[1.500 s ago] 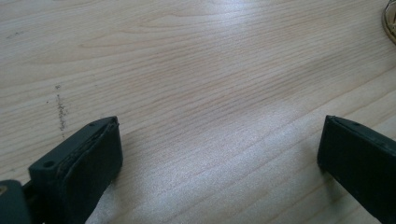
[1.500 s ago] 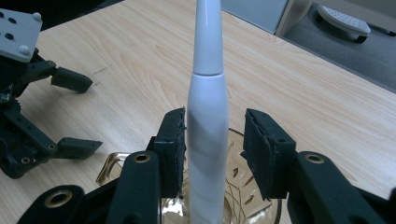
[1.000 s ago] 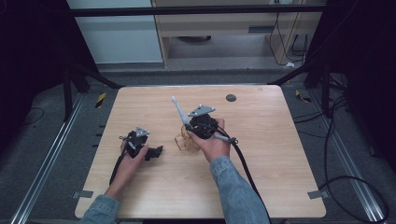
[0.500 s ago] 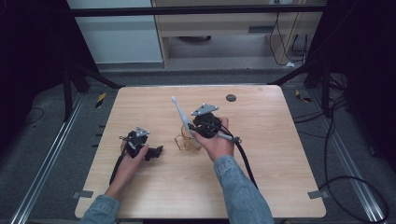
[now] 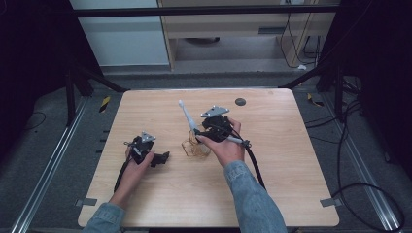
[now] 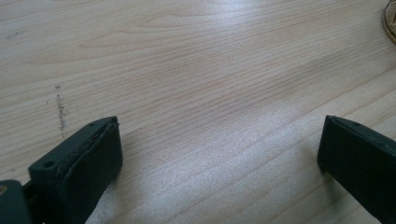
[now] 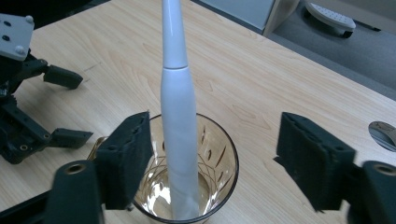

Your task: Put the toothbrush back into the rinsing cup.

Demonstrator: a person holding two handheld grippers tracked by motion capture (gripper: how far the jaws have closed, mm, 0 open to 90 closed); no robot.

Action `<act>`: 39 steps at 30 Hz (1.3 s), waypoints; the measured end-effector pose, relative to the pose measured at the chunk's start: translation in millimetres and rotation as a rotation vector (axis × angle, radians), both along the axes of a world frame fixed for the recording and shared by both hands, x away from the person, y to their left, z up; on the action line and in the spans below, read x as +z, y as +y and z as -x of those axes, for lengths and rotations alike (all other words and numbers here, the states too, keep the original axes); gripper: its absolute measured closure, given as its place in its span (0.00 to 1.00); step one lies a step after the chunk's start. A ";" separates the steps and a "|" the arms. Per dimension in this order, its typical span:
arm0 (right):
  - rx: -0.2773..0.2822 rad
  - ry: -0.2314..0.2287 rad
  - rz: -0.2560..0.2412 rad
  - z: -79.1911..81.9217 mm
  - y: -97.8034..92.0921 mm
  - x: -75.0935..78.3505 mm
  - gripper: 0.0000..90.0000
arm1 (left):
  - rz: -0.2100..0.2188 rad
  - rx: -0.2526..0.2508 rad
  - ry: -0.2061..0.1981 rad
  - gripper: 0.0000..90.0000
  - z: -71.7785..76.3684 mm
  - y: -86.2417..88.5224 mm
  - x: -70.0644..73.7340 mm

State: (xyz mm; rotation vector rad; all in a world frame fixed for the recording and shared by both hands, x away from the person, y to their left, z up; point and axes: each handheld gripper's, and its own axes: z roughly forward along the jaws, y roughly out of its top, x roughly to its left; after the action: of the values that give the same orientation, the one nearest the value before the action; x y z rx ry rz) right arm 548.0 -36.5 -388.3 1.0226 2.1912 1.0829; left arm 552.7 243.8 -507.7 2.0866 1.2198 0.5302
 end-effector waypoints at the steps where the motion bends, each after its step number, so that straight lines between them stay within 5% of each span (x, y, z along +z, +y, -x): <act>1: -0.004 -0.004 -0.002 -0.1 -0.2 0.2 0.25 | 0.000 0.000 0.000 0.00 0.0 0.0 0.0; 11: -0.011 -0.007 0.001 -1.6 -6.0 2.5 0.10 | 0.001 0.001 -0.001 0.00 0.0 -0.2 -0.1; 39: -0.132 0.041 0.018 -6.2 -47.6 2.5 0.09 | -0.001 -0.002 0.001 0.00 -0.2 0.2 0.1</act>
State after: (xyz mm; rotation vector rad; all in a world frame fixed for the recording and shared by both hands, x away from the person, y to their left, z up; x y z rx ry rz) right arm 554.1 -84.1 -385.8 1.1730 2.1287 0.9892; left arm 552.9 244.0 -507.6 2.0886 1.2182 0.5296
